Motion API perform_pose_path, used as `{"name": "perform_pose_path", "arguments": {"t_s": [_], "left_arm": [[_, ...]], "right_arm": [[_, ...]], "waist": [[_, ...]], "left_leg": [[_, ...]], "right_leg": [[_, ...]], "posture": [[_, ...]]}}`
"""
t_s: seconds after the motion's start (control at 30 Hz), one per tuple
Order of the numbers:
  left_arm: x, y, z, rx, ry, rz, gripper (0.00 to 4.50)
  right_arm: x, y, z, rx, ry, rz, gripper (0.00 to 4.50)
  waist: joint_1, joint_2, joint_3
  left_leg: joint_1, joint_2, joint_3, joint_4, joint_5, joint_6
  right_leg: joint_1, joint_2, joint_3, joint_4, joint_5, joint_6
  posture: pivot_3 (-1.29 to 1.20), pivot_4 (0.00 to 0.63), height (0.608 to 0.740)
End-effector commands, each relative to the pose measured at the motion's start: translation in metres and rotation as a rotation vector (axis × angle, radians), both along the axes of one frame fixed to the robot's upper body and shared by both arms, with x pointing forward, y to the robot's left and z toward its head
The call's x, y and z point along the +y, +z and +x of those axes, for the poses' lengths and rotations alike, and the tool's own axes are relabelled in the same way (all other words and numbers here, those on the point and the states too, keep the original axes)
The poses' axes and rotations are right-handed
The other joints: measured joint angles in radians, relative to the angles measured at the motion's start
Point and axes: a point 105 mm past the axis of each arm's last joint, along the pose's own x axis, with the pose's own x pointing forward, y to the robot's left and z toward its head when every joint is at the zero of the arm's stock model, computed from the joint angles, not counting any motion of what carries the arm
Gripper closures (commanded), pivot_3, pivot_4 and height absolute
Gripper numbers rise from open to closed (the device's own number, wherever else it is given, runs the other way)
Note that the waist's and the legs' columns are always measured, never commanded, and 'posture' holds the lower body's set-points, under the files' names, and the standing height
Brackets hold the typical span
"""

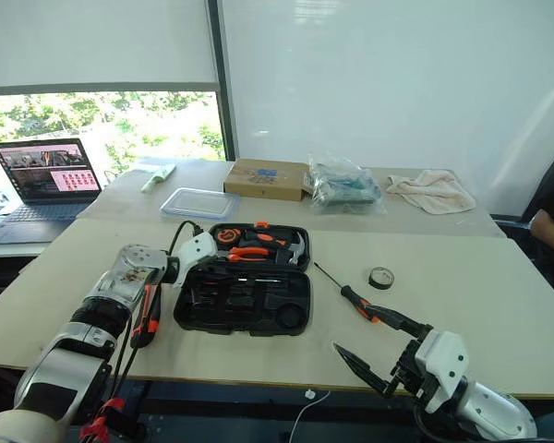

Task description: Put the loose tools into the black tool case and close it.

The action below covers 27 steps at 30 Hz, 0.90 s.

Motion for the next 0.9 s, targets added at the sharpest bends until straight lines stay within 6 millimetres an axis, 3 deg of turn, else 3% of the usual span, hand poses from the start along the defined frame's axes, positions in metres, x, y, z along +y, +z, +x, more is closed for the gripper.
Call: {"name": "perform_pose_path", "arguments": {"t_s": [0.03, 0.17, 0.27, 0.3, 0.33, 0.4, 0.6, 0.63, 0.67, 0.73, 0.8, 0.9], "left_arm": [[0.005, -0.024, -0.006, 0.075, 0.027, 0.014, 4.47], [0.005, 0.013, 0.0, -0.129, 0.004, -0.187, 4.47], [0.026, 0.041, -0.008, -0.259, -0.023, -0.28, 4.47], [0.043, 0.05, -0.017, -0.297, -0.031, -0.301, 3.97], [0.062, 0.055, -0.026, -0.326, -0.022, -0.31, 3.81], [0.083, 0.056, -0.041, -0.326, -0.015, -0.305, 3.04], [0.142, 0.03, -0.102, -0.201, 0.092, -0.253, 0.75], [0.147, 0.026, -0.111, -0.189, 0.108, -0.248, 0.26], [0.151, 0.024, -0.12, -0.174, 0.124, -0.254, 0.09], [0.152, 0.023, -0.13, -0.166, 0.147, -0.275, 0.09], [0.146, 0.023, -0.135, -0.152, 0.137, -0.308, 0.09], [0.133, 0.024, -0.136, -0.138, 0.11, -0.342, 0.09]], "right_arm": [[-0.003, 0.013, -0.004, -0.057, -0.021, 0.004, 0.0], [-0.011, 0.013, -0.009, -0.061, -0.067, 0.007, 0.0], [-0.021, 0.009, -0.018, -0.025, -0.102, 0.006, 0.0], [-0.028, 0.005, -0.023, -0.006, -0.126, -0.01, 0.0], [-0.035, 0.0, -0.028, 0.017, -0.148, -0.027, 0.0], [-0.044, -0.006, -0.034, 0.046, -0.175, -0.046, 0.0], [-0.065, -0.02, -0.04, 0.139, -0.249, -0.072, 0.0], [-0.065, -0.02, -0.035, 0.152, -0.251, -0.077, 0.0], [-0.065, -0.018, -0.027, 0.168, -0.253, -0.068, 0.0], [-0.063, -0.013, -0.006, 0.211, -0.263, -0.078, 0.0], [-0.059, -0.008, 0.019, 0.26, -0.262, -0.118, 0.0], [-0.051, -0.006, 0.051, 0.349, -0.237, -0.202, 0.0]], "waist": [[0.0, 0.0, 0.0], [0.0, 0.0, 0.0], [-0.003, -0.003, 0.003], [-0.005, -0.004, 0.004], [-0.009, -0.005, 0.004], [-0.022, -0.005, 0.004], [-0.031, -0.001, 0.005], [-0.03, -0.001, 0.006], [-0.029, -0.002, 0.006], [-0.025, -0.004, 0.007], [-0.023, -0.004, 0.009], [-0.011, -0.002, 0.01]], "left_leg": [[0.0, 0.0, 0.0, 0.0, 0.0, 0.0], [-0.001, 0.0, 0.0, 0.0, 0.0, 0.0], [-0.004, 0.0, 0.0, -0.001, 0.0, 0.0], [-0.006, 0.0, 0.0, -0.002, 0.0, 0.0], [-0.006, 0.001, 0.0, -0.003, 0.0, 0.0], [-0.007, 0.001, 0.001, -0.004, 0.0, 0.0], [-0.003, 0.001, 0.003, -0.008, -0.005, 0.002], [-0.003, 0.001, 0.003, -0.008, -0.006, 0.002], [-0.003, 0.001, 0.003, -0.008, -0.006, 0.002], [-0.003, 0.001, 0.003, -0.007, -0.006, 0.002], [-0.003, 0.001, 0.003, -0.006, -0.006, 0.001], [-0.002, 0.0, 0.004, -0.006, -0.004, -0.001]], "right_leg": [[0.0, 0.0, 0.0, 0.0, 0.0, 0.0], [-0.001, 0.0, 0.0, 0.0, 0.0, 0.0], [-0.005, 0.0, 0.0, 0.0, 0.003, -0.006], [-0.006, 0.0, 0.0, -0.001, 0.003, -0.006], [-0.007, 0.0, 0.0, -0.002, 0.003, -0.006], [-0.01, 0.0, 0.0, -0.002, 0.003, -0.007], [-0.008, -0.004, 0.0, -0.003, -0.001, -0.004], [-0.008, -0.005, 0.0, -0.003, -0.001, -0.004], [-0.008, -0.005, 0.0, -0.003, -0.002, -0.004], [-0.008, -0.007, -0.001, -0.004, -0.003, -0.005], [-0.008, -0.011, -0.001, -0.003, -0.005, -0.01], [-0.009, -0.015, -0.003, -0.003, -0.003, -0.007]], "posture": [[0.0, 0.15, 0.74], [0.0, 0.15, 0.74], [0.0, 0.15, 0.74], [0.0, 0.15, 0.74], [0.0, 0.15, 0.74], [0.0, 0.15, 0.74], [0.0, 0.15, 0.74], [0.0, 0.15, 0.74], [0.0, 0.15, 0.74], [0.0, 0.15, 0.74], [0.0, 0.15, 0.74], [0.0, 0.15, 0.74]]}}
